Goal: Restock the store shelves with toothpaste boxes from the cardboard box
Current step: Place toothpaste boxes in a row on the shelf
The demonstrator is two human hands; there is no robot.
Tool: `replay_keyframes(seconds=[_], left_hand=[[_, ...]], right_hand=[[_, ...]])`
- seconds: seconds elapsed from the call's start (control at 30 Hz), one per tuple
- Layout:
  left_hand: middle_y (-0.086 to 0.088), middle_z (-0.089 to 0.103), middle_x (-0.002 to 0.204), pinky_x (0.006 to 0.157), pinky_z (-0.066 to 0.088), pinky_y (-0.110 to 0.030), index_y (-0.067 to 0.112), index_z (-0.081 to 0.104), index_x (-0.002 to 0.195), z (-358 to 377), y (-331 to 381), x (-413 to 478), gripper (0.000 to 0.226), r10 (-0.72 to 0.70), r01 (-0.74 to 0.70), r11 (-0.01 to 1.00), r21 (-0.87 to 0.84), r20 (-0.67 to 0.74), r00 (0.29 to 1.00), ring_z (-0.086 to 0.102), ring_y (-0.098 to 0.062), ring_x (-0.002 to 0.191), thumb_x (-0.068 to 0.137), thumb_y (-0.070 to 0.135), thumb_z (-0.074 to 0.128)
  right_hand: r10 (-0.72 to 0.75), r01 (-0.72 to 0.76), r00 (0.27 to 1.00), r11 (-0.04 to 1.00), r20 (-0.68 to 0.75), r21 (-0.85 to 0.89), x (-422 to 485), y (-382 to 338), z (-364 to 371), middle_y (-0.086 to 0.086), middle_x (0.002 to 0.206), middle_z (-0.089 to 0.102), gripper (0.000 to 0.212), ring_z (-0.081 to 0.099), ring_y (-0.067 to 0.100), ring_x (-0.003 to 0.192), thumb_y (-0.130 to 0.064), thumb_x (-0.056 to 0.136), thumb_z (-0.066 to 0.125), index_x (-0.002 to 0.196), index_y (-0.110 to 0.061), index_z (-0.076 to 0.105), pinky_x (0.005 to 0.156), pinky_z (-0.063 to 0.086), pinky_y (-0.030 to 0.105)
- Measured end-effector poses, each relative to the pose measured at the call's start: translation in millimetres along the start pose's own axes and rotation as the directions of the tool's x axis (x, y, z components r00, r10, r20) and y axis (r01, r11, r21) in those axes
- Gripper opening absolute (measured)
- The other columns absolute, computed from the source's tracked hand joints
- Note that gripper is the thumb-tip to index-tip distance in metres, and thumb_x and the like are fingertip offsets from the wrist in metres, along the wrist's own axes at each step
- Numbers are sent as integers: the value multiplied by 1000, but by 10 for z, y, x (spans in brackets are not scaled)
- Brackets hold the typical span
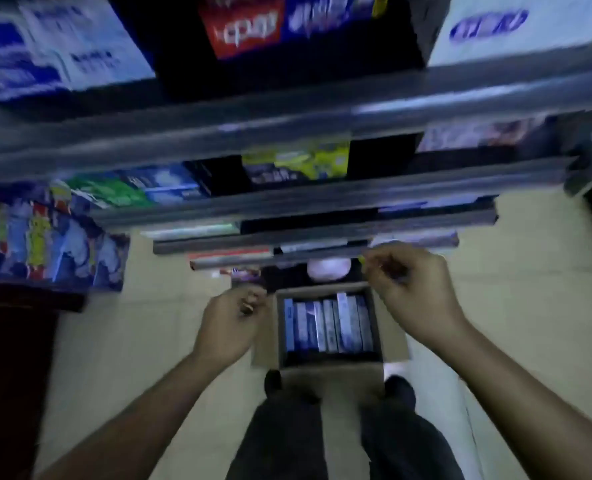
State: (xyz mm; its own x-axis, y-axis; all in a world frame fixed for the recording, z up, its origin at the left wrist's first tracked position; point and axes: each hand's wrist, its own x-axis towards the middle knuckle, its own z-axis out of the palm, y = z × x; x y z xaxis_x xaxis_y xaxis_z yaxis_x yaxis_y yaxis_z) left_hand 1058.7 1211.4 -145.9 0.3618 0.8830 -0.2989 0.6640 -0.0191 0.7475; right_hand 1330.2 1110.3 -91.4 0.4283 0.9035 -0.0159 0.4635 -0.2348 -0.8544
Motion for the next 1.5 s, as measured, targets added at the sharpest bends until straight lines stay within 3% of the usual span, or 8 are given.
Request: replay_keyframes(seconds=[0.17,0.27,0.37,0.63,0.83,1.1,1.4,1.5], left_hand=[[0,74,107,89,53,-30,18,75,105,1238,-1366,136,29,-456,409,877,253,166,875,68,-27,107,83,35,75],[1,65,82,66,45,-30,18,65,74,2014,-1987,348,20,-549,458,809,368,197,812,66,-30,92,81,36,70],[-6,68,90,65,45,-29,14,71,91,2714,-2592,587,24,-612,516,744,424,124,781,67,-31,89,82,37,69],[-17,62,131,80,51,-35,8,49,141,3997,-4041,1263,66,-704,528,638,560,148,694,63,-35,112,88,43,67],[-22,44,154,109,42,-45,5,4,160,4386,-4604,1487,123,-680,420,585,694,138,720,47,-41,138,78,48,85],[-16,51,148,107,43,-39,8,28,151,4367,-4459,1445,94,-670,542,622,565,25,742,51,-34,136,82,43,81],[-19,71,99,70,45,-37,30,41,124,3458,-3307,902,59,-158,-133,789,600,407,900,66,-50,87,75,34,75],[-14,71,90,66,46,-35,28,44,127,3487,-3195,856,59,-3,-282,787,549,461,888,68,-45,78,77,33,74]], right_hand=[[392,-378,882,920,263,-104,-317,1602,1026,19,87,75,4,71,35,85,2,84,72,82,3,75,81,54,40],[535,-471,754,845,382,-254,-520,2476,1567,18,100,73,11,66,36,99,-10,90,68,94,-2,75,79,48,33],[624,-545,664,781,411,-304,-652,3187,1968,14,109,71,15,64,33,106,-16,93,65,104,-9,73,83,44,31],[641,-589,678,767,360,-255,-761,4409,2709,1,81,69,6,65,15,81,-11,84,71,78,-10,73,55,36,1],[586,-596,712,796,387,-109,-725,4759,3025,-12,65,61,5,57,2,62,-10,87,71,87,-10,76,63,41,18],[621,-651,676,755,398,-73,-681,4839,2960,-10,66,64,9,60,4,66,-12,86,74,80,-17,73,69,44,18],[703,-805,581,572,410,159,-143,4587,2583,-2,114,69,47,75,21,78,-49,90,71,129,-32,53,64,64,38],[666,-796,566,594,486,113,-126,4576,2385,8,111,72,50,77,21,85,-43,85,79,120,-9,66,68,65,41]])
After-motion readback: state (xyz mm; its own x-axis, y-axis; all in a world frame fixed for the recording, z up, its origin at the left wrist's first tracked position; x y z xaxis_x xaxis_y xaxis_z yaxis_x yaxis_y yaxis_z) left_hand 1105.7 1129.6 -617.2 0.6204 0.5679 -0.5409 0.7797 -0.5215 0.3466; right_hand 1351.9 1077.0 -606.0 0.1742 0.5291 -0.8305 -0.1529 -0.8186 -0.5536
